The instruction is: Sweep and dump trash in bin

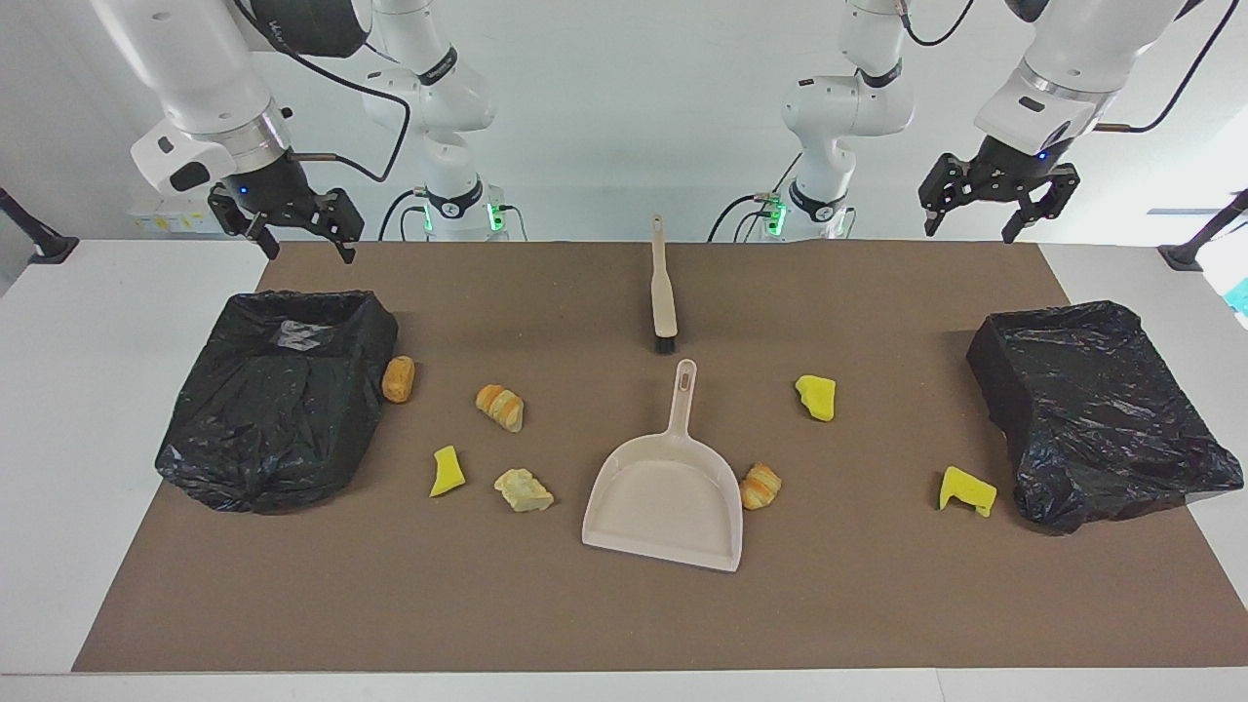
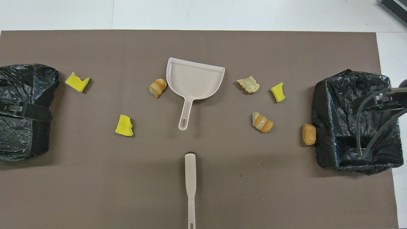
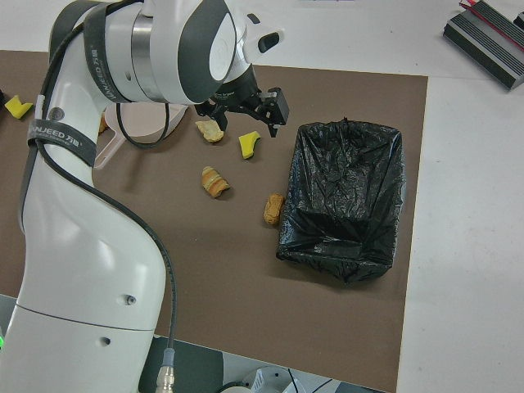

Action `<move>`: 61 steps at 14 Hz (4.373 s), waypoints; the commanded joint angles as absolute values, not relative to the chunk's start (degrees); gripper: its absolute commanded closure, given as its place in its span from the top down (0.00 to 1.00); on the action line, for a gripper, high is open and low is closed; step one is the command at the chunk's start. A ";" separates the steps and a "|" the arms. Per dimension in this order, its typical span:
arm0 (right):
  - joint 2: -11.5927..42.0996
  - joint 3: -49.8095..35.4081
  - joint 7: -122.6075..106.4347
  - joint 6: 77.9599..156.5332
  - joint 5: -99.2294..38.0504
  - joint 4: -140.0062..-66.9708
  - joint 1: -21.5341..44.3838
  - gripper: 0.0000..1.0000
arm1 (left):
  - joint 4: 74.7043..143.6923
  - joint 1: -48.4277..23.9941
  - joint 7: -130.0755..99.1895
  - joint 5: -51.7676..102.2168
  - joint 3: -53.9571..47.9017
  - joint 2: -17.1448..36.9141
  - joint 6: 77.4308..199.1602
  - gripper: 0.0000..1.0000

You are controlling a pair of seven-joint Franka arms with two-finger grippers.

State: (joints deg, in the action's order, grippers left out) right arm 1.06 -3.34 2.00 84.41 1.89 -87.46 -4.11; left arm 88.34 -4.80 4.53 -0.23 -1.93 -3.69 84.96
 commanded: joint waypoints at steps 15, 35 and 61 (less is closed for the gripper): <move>-1.05 -3.78 2.55 86.04 1.06 -90.26 -4.31 1.00 | 87.89 -4.57 4.31 -0.35 -2.20 -4.13 84.38 1.00; -1.58 -4.13 2.64 86.13 1.05 -91.14 -4.13 1.00 | 106.07 -20.55 -5.08 0.53 -3.25 -10.63 91.57 1.00; 2.54 -4.31 8.51 91.22 0.79 -90.88 5.96 1.00 | 132.89 -44.82 -27.68 4.04 -3.34 -16.79 111.62 1.00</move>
